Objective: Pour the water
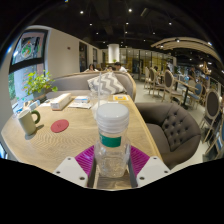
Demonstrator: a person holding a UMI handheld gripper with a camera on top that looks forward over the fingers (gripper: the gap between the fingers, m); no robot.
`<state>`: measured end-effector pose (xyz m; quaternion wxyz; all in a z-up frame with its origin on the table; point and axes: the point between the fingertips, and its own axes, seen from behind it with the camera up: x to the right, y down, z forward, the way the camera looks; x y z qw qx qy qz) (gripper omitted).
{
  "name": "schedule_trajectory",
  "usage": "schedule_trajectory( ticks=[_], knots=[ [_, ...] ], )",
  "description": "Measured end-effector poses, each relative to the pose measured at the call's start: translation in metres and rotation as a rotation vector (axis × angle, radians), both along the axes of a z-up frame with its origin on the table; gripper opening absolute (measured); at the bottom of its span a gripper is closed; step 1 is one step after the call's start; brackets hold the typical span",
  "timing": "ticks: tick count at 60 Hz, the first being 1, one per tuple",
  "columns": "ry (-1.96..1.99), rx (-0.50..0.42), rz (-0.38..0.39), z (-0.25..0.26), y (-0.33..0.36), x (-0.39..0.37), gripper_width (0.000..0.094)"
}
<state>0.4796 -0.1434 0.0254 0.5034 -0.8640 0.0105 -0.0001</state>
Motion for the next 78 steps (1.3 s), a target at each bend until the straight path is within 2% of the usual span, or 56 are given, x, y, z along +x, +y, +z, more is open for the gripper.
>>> schedule_trajectory(
  ticks=[12, 22, 33, 41, 49, 56, 64, 78],
  knots=[
    [-0.067, -0.015, -0.023, -0.002, 0.008, -0.002, 0.0413],
    [-0.194, -0.025, -0.072, 0.015, 0.015, -0.005, 0.0411],
    [-0.483, -0.008, -0.11, 0.079, 0.035, -0.023, 0.0411],
    [-0.776, 0.0, -0.099, 0.133, 0.055, -0.06, 0.0413],
    [-1.092, -0.011, -0.03, 0.171, 0.076, -0.121, 0.0412],
    [-1.383, -0.045, 0.096, 0.177, 0.09, -0.178, 0.0411],
    [-1.64, -0.104, 0.238, 0.163, 0.1, -0.229, 0.0409],
    [-1.959, -0.174, 0.403, 0.144, 0.112, -0.274, 0.0409]
  ],
)
